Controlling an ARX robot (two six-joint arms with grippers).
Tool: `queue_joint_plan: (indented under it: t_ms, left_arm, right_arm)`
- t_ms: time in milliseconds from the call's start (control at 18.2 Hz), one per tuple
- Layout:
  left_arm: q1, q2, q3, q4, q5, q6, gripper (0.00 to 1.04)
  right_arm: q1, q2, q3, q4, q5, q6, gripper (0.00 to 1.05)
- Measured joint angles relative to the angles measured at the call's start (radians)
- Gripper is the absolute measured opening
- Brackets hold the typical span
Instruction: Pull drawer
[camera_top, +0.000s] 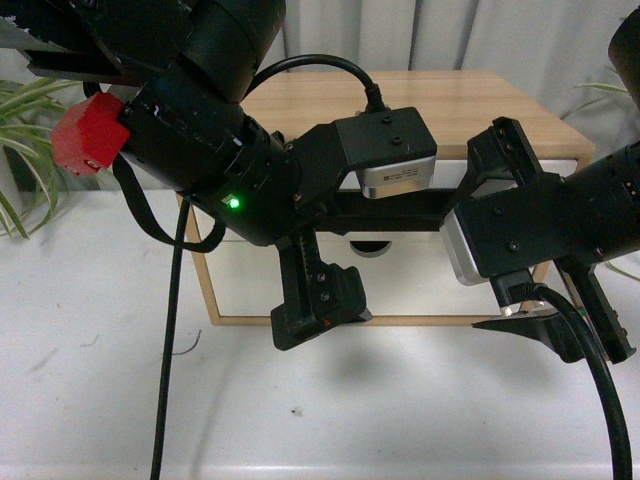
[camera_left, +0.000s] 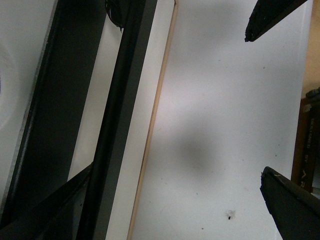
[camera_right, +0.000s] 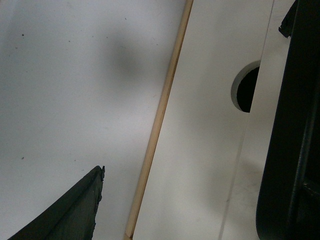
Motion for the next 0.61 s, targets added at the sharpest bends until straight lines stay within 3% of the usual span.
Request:
queue_joint_plan:
  t_ms: [606]
  left_arm:
    - [-0.036,-0.109,-0.161,0.029,0.016,-0.011,0.98]
  right_arm:
    - [0.034,-0.140,-0.175,0.019,0.005,0.021,0.98]
